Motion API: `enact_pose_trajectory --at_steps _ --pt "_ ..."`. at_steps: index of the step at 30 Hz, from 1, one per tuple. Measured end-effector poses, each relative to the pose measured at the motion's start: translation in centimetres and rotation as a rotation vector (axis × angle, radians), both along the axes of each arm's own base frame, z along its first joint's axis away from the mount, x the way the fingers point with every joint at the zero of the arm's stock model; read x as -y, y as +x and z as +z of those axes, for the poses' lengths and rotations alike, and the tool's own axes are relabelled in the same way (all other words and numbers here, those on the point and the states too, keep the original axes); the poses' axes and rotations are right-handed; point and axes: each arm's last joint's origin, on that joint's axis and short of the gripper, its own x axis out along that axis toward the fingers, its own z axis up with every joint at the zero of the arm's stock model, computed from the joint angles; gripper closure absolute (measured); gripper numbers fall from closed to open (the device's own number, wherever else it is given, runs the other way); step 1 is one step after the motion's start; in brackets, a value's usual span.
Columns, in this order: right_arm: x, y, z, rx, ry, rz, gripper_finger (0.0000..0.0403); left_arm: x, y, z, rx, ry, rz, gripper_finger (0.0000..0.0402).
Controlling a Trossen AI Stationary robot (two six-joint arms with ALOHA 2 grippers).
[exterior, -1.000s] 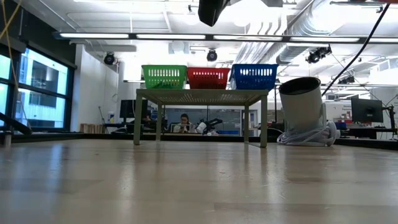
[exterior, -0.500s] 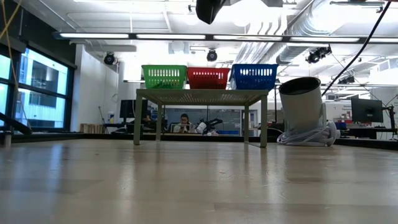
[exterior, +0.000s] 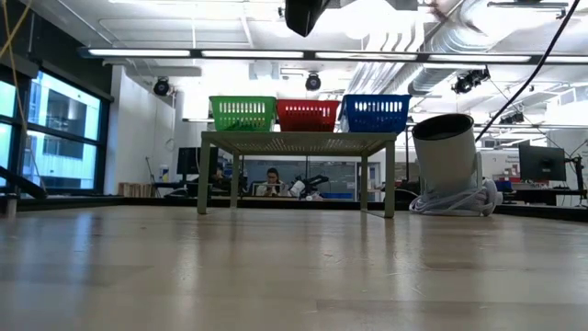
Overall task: Pick & Place Office Desk Supplies
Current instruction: Put the orange rubber band into the green bin on the shelf
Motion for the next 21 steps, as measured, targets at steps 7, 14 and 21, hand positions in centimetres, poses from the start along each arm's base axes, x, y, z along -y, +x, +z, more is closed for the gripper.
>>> enact_pose_trajectory --at_steps 7,14,21 --pt "-1.3 -3.0 1.8 0.107 -0.046 -0.042 0.0160 -0.2 -0.8 1.1 0.019 0.131 0.076 0.0401" --pt "-2.2 -4.8 2.2 0.151 -0.055 -0.045 0.0162 -2.8 -3.4 6.1 0.013 0.218 0.211 0.0401" --pt "-2.0 -4.6 2.2 0.145 -0.065 -0.051 0.0162 -9.1 -6.0 12.1 0.010 0.244 0.363 0.0401"
